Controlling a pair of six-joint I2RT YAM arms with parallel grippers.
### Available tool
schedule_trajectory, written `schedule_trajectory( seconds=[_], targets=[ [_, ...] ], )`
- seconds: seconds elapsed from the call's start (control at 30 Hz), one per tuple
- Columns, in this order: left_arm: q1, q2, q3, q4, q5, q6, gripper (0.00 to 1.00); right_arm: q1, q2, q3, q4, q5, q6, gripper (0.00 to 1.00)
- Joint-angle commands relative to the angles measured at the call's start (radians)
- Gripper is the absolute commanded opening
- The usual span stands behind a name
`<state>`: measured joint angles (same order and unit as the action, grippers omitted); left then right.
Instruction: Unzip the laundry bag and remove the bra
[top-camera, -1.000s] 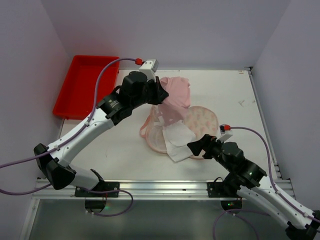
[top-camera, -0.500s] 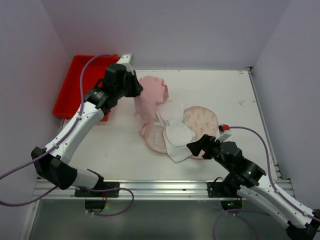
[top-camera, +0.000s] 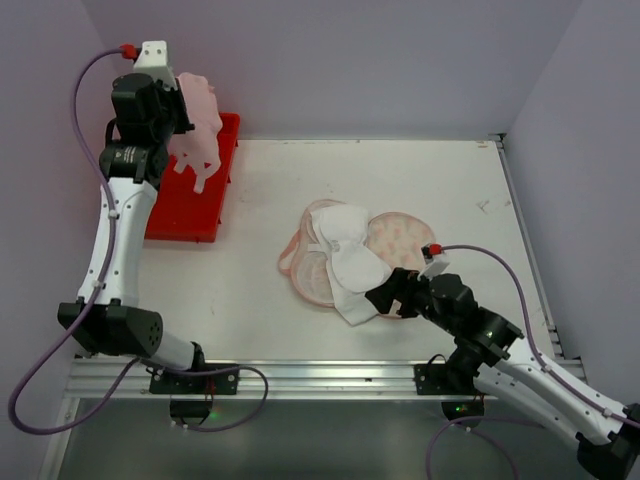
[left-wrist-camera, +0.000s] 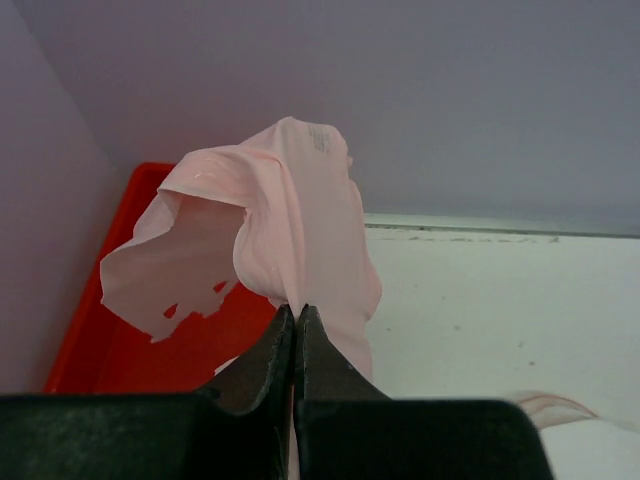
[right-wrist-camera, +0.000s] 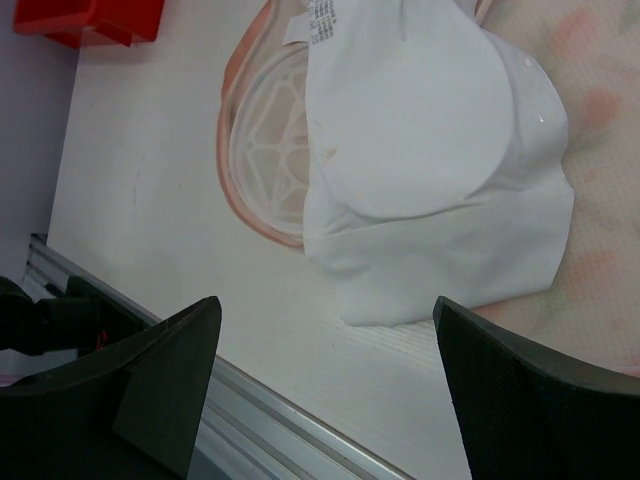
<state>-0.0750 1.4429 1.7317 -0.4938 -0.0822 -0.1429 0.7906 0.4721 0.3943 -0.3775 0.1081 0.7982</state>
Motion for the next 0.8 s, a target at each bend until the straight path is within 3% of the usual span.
schedule_trajectory(
  seconds=[0.0,0.17,0.27,0.5,0.53,0.57,0.6,0.67,0.73,0.77],
  targets=[
    [0.072,0.129,0.046,0.080,0.057,0.187,0.00,-0.001,0.057,0.058,0.060,-0.044,-0.039,0.88],
    [0.168,0.363,0.075,0.115,0.200,0.270,0.00,0.001,0.144,0.078,0.084,-0.068,-0.059,0.88],
    [0.191,0.457,0.111,0.118,0.187,0.307,0.00,-0.001,0.200,0.087,0.097,-0.097,-0.082,0.88],
    [0.227,0.502,-0.006,0.149,-0.045,0.263,0.00,-0.001,0.304,0.120,0.146,-0.093,-0.102,0.88],
    [0.227,0.504,-0.023,0.155,-0.080,0.252,0.10,0.001,0.324,0.121,0.163,-0.097,-0.102,0.88],
    [0.227,0.501,-0.044,0.156,-0.118,0.221,0.40,-0.001,0.333,0.126,0.169,-0.102,-0.102,0.88],
    [0.227,0.501,-0.044,0.137,-0.123,0.203,0.54,0.001,0.342,0.129,0.175,-0.102,-0.102,0.88],
    [0.225,0.487,-0.017,0.094,-0.088,0.142,0.73,-0.001,0.361,0.135,0.177,-0.104,-0.100,0.88],
    [0.224,0.427,-0.017,0.061,-0.045,0.080,0.81,0.001,0.353,0.138,0.175,-0.096,-0.094,0.89],
    [0.218,0.398,-0.027,0.052,0.003,0.028,0.90,-0.001,0.344,0.138,0.173,-0.076,-0.087,0.89]
  ],
)
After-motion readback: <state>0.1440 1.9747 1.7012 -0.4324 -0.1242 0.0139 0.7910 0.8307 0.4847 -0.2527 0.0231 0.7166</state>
